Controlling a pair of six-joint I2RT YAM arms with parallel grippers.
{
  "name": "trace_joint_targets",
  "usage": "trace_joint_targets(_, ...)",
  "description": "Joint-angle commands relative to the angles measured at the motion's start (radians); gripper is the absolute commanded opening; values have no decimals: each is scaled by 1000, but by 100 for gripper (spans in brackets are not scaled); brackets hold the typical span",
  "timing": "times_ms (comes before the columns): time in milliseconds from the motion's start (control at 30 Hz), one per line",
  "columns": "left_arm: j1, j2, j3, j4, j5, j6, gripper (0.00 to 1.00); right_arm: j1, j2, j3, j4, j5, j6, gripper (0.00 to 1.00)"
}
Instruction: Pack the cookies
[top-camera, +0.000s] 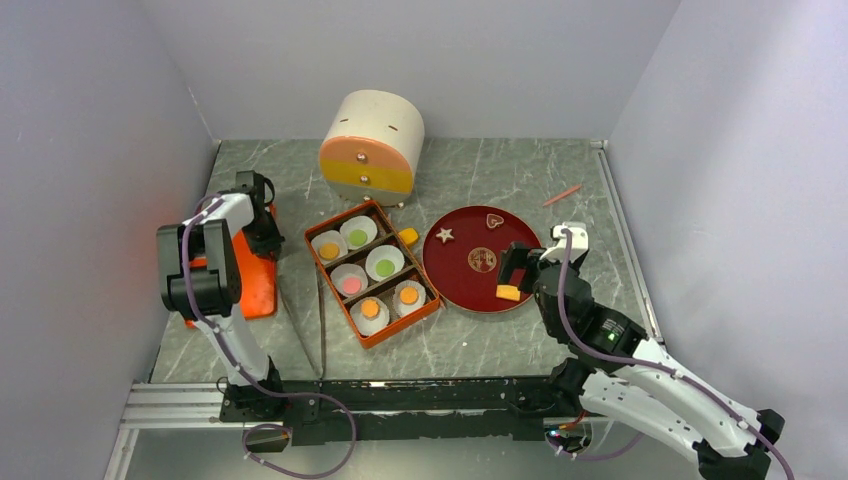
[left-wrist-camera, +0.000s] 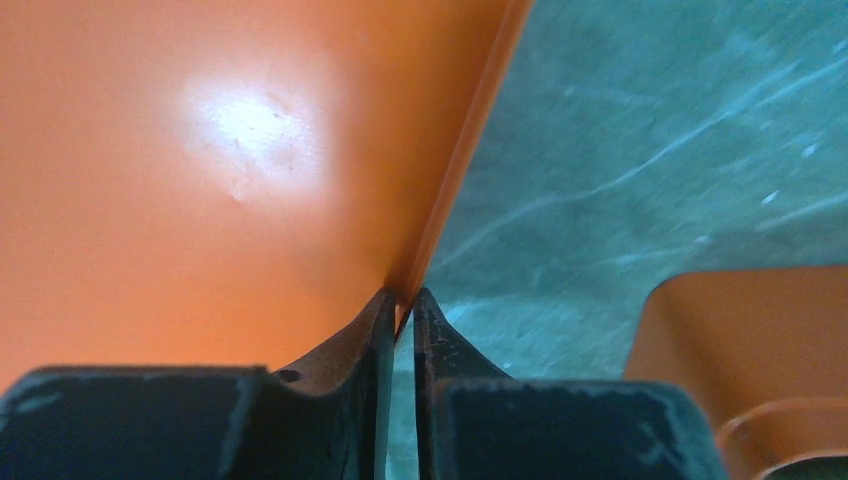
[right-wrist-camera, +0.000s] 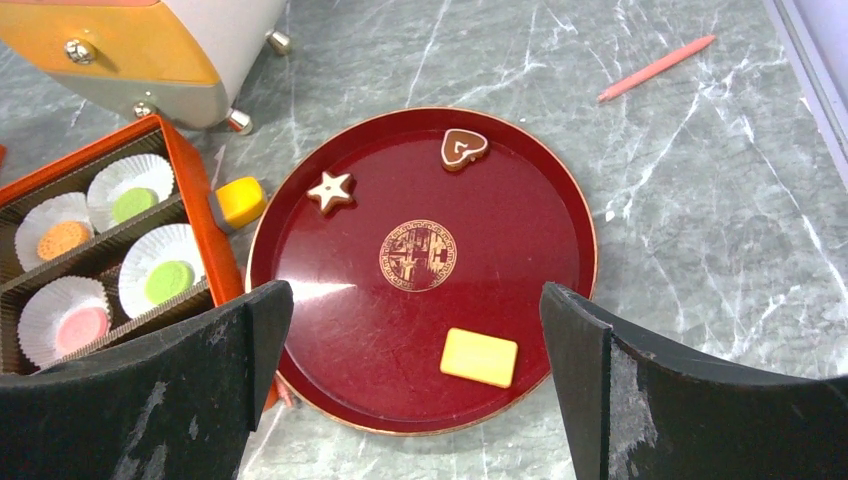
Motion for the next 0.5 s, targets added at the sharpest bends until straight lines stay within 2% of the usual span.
trace_joint_targets(0,-2,114,104,74,65,12,8,-1,17,35,-3,35,-8,100)
trace_joint_targets(233,-36,242,221,54,26,48,13,-2,42,50,-13,39,-7,100)
trace_joint_targets(467,-42,306,245,45,-22,110,24,-2,46,71,-40,50,2,100)
